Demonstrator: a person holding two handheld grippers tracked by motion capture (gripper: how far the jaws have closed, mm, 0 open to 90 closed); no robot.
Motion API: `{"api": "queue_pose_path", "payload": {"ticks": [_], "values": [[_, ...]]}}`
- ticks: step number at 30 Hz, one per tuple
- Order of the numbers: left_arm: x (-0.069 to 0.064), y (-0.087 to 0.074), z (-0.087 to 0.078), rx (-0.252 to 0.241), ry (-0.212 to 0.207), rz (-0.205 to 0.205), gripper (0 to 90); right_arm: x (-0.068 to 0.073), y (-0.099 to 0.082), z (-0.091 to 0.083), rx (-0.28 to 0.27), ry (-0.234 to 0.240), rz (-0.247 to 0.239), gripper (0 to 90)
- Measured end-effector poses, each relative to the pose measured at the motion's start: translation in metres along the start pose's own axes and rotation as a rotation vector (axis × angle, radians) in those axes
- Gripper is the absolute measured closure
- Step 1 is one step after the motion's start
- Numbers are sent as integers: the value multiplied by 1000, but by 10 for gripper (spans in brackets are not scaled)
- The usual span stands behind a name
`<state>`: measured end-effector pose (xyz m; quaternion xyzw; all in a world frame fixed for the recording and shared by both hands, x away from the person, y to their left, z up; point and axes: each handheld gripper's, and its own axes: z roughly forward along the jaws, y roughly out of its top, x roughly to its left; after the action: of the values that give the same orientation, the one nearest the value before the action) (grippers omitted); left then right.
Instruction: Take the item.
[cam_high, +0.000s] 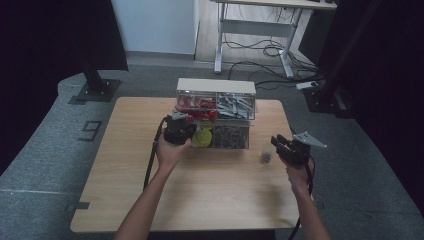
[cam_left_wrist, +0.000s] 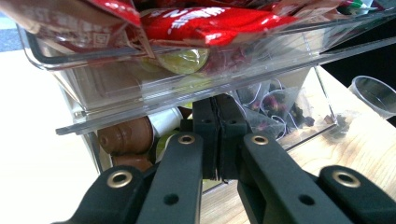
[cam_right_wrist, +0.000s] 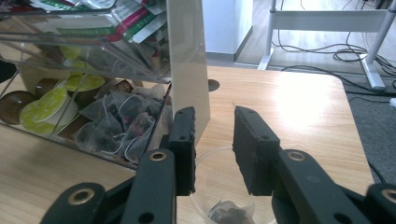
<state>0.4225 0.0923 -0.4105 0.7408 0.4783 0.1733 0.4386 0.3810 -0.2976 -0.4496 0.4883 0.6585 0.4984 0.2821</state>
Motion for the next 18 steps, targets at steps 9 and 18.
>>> {"api": "queue_pose_path", "payload": {"ticks": [9,18], "values": [[0,0,0,-1,1,-1,887,3,-16,-13,-25,32,26,567],[-1,-1,3,-4,5,-5,896,12,-47,-28,-12,86,33,564]]}}
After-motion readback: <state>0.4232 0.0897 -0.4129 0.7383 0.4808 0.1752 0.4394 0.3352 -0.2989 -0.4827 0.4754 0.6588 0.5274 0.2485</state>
